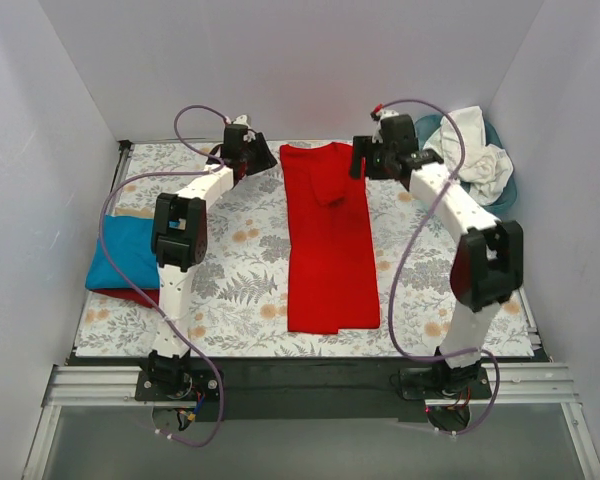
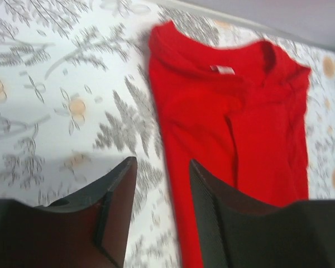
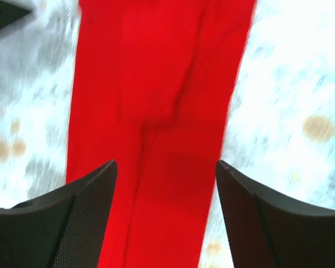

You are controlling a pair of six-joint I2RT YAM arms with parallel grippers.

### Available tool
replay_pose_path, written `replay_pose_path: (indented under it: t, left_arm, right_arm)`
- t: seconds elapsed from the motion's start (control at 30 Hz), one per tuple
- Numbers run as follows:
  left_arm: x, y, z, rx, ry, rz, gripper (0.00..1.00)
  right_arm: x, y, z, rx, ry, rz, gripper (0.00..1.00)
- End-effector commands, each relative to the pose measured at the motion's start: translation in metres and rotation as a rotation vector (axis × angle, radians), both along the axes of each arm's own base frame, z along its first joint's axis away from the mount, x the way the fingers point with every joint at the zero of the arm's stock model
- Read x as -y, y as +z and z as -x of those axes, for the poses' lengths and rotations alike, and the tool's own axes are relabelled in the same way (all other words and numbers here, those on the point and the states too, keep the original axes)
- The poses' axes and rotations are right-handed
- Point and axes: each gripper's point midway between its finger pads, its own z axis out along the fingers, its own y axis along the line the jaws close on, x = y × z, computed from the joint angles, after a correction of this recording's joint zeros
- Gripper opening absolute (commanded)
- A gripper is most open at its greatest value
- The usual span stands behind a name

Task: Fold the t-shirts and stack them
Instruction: Fold the tshirt

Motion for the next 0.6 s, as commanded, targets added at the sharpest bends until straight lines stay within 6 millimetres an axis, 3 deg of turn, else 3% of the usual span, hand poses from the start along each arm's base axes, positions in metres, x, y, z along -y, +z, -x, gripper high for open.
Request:
replay_pose_path:
  t: [0.0,0.07,0.1,0.13,0.2,0.23,0.33,0.43,0.57]
  left_arm:
    - [0.013,0.059,0.036,0.041,-0.087,0.053,0.40]
    - [0.018,0.050,0.051,0.007,-0.129,0.065,0.36]
    - [0.023,0.046,0.058,-0.007,-0.160,0.058,0.34]
    - [0.024,0.036,0.067,-0.038,-0.173,0.049,0.34]
    - [0.031,0.025,0.075,-0.054,-0.197,0.025,0.34]
    - [0.032,0.016,0.079,-0.077,-0.201,0.015,0.34]
    - [0.037,-0.003,0.085,-0.114,-0.218,0.005,0.35]
    - [0.043,-0.014,0.086,-0.129,-0.233,-0.005,0.36]
    - [0.050,-0.025,0.084,-0.131,-0.252,-0.021,0.36]
  right_arm:
    - [-0.011,-0.043,0.096,-0.147,0.026,0.074,0.76]
    - [-0.022,-0.050,0.133,-0.170,0.048,0.080,0.74]
    - [-0.024,-0.042,0.152,-0.157,0.063,0.061,0.73]
    - [-0.030,-0.060,0.181,-0.201,0.096,0.079,0.73]
    - [-0.037,-0.054,0.206,-0.199,0.107,0.042,0.72]
    - [-0.048,-0.062,0.227,-0.216,0.149,0.049,0.72]
    - [-0.074,-0.059,0.255,-0.198,0.222,0.055,0.72]
    - [-0.098,-0.069,0.275,-0.205,0.266,0.088,0.70]
    - [-0.130,-0.081,0.289,-0.205,0.312,0.138,0.62]
